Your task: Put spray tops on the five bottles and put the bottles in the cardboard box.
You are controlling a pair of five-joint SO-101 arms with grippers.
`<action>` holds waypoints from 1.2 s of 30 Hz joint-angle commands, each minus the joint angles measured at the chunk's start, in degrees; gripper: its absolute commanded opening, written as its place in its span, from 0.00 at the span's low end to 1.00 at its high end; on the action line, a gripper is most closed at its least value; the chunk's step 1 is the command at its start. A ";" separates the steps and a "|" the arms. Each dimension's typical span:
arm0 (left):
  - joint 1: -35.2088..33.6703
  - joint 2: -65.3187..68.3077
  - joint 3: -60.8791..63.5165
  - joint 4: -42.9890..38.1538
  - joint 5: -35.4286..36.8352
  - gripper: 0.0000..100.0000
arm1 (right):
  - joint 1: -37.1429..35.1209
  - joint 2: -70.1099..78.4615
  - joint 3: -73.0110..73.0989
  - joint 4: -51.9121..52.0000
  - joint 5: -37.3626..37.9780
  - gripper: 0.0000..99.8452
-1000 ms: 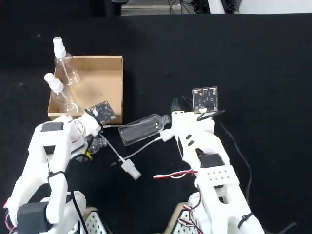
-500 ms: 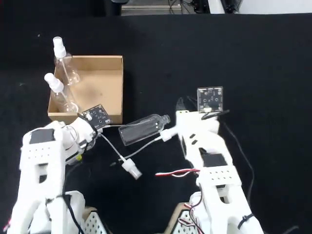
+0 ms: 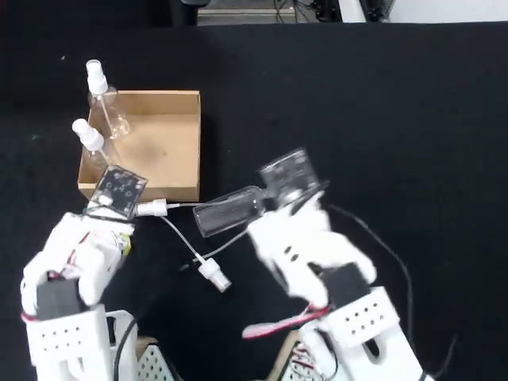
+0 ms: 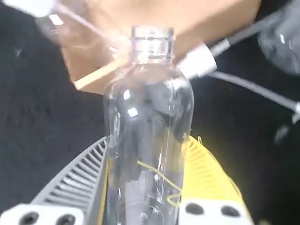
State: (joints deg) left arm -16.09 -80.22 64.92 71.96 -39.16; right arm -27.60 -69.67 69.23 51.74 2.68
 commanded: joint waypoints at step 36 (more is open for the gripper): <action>-0.75 -24.09 18.95 -7.21 27.34 0.03 | -26.64 48.75 -12.09 -7.47 0.44 0.01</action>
State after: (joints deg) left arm -16.09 -103.69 84.79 66.95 -12.53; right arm -54.42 -20.70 61.93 41.27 2.68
